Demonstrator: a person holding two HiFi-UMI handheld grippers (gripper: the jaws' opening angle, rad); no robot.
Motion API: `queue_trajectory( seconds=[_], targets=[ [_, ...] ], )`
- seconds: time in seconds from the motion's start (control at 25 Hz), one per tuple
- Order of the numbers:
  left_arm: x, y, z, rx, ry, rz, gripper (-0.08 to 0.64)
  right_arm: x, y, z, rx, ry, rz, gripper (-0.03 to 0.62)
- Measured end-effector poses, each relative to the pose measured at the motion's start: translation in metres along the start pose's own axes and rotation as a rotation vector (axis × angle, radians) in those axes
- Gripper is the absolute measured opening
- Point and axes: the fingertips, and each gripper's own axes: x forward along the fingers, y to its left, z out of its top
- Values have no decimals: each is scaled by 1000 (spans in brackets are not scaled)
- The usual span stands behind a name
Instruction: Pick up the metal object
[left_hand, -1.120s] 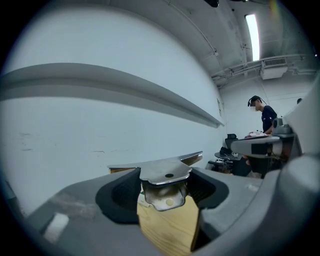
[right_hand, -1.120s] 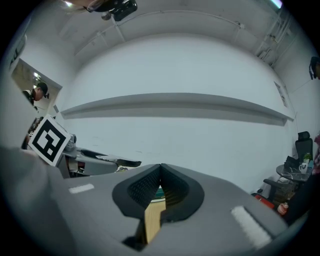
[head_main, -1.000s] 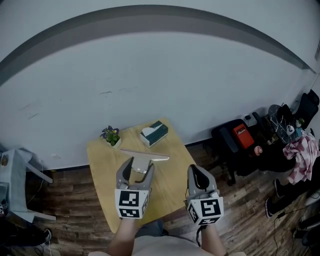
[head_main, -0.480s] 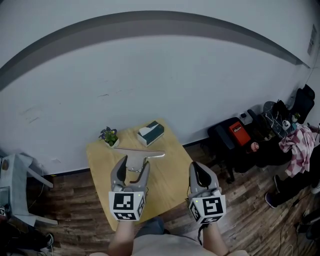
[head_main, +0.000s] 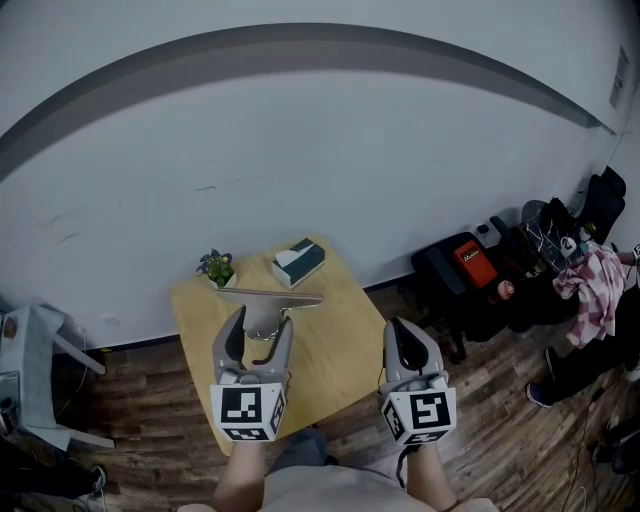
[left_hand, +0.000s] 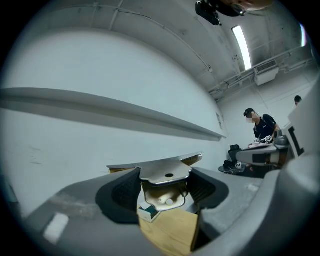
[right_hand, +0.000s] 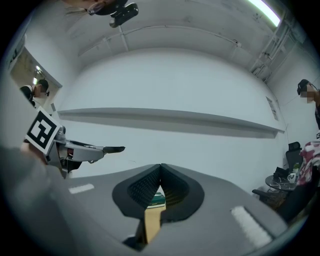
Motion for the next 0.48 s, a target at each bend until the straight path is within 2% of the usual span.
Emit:
queue_trajectory(
  seconds=[0.48],
  targets=[
    [-20,-3,7,6,-22,24,295,-21,-7,4,-12,-13,-24,2]
  ],
)
